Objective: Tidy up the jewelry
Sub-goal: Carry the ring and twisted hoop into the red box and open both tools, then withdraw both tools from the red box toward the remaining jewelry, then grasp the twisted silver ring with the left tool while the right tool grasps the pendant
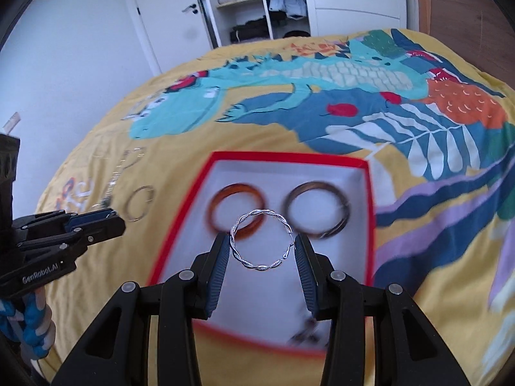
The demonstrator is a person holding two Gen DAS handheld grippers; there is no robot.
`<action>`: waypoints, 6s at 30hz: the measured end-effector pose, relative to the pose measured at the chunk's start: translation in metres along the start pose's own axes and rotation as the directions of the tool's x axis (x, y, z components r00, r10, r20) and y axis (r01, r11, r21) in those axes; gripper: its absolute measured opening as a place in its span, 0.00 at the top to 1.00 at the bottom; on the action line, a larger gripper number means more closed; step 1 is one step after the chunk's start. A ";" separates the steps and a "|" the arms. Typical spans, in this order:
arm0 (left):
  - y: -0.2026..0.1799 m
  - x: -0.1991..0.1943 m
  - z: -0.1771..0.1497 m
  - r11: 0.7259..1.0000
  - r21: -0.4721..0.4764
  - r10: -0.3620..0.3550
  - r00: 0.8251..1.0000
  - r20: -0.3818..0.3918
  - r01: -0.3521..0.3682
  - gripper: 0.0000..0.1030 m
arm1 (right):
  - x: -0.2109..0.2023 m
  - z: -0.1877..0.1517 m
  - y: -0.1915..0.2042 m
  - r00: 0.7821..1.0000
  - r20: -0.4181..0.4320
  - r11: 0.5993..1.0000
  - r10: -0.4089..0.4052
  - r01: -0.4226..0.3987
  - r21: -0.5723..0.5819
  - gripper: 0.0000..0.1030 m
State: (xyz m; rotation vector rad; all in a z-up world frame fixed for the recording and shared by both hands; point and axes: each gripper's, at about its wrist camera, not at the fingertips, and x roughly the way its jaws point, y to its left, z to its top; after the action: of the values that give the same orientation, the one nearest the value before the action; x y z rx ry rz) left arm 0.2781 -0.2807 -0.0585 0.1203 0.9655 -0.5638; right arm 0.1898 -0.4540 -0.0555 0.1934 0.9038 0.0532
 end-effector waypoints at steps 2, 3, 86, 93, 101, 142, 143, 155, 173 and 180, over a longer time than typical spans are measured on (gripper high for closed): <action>-0.013 0.027 0.014 1.000 0.018 -0.004 1.000 -0.026 0.004 0.82 | 0.021 0.011 -0.013 0.999 -0.034 1.000 0.004 -0.004 0.001 0.60; -0.016 0.035 0.016 1.000 0.026 -0.001 1.000 -0.031 0.001 0.82 | 0.028 0.013 -0.016 0.999 -0.044 1.000 -0.004 0.004 -0.004 0.60; 0.171 -0.331 -0.211 0.912 -0.332 0.314 0.932 0.181 -0.242 0.74 | -0.219 -0.096 0.225 0.971 0.166 0.979 0.172 -0.149 -0.141 0.55; 0.189 -0.298 -0.207 0.911 -0.341 0.297 0.943 0.149 -0.233 0.74 | -0.175 -0.089 0.240 0.976 0.101 0.970 0.194 -0.176 -0.168 0.55; 0.206 -0.245 -0.200 0.916 -0.348 0.243 0.966 0.089 -0.198 0.74 | -0.115 -0.081 0.238 0.981 0.011 0.969 0.195 -0.191 -0.158 0.55; 0.295 -0.048 -0.096 0.924 -0.349 0.147 0.987 -0.063 -0.159 0.74 | 0.061 -0.029 0.242 0.956 -0.142 0.951 0.255 -0.275 -0.141 0.55; 0.297 -0.043 -0.095 0.923 -0.350 0.144 0.987 -0.068 -0.159 0.74 | 0.065 -0.027 0.243 0.955 -0.142 0.950 0.259 -0.279 -0.143 0.55; 0.309 0.004 -0.089 0.936 -0.268 0.200 0.972 -0.125 -0.227 0.78 | 0.109 -0.013 0.263 0.942 -0.166 0.934 0.291 -0.317 -0.162 0.55; 0.326 -0.011 -0.108 0.939 -0.293 0.177 0.983 -0.042 -0.181 0.96 | 0.185 0.013 0.317 0.922 -0.196 0.910 0.335 -0.370 -0.185 0.55; 0.326 -0.011 -0.110 0.940 -0.291 0.174 0.984 -0.031 -0.176 0.96 | 0.198 0.013 0.327 0.940 -0.195 0.928 0.280 -0.317 -0.196 0.69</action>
State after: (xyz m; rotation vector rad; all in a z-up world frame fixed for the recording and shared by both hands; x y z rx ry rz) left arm 0.3560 0.0383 -0.1608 -0.0582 1.0216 -0.2516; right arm 0.3336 -0.1100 -0.1394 0.1152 1.0183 0.4609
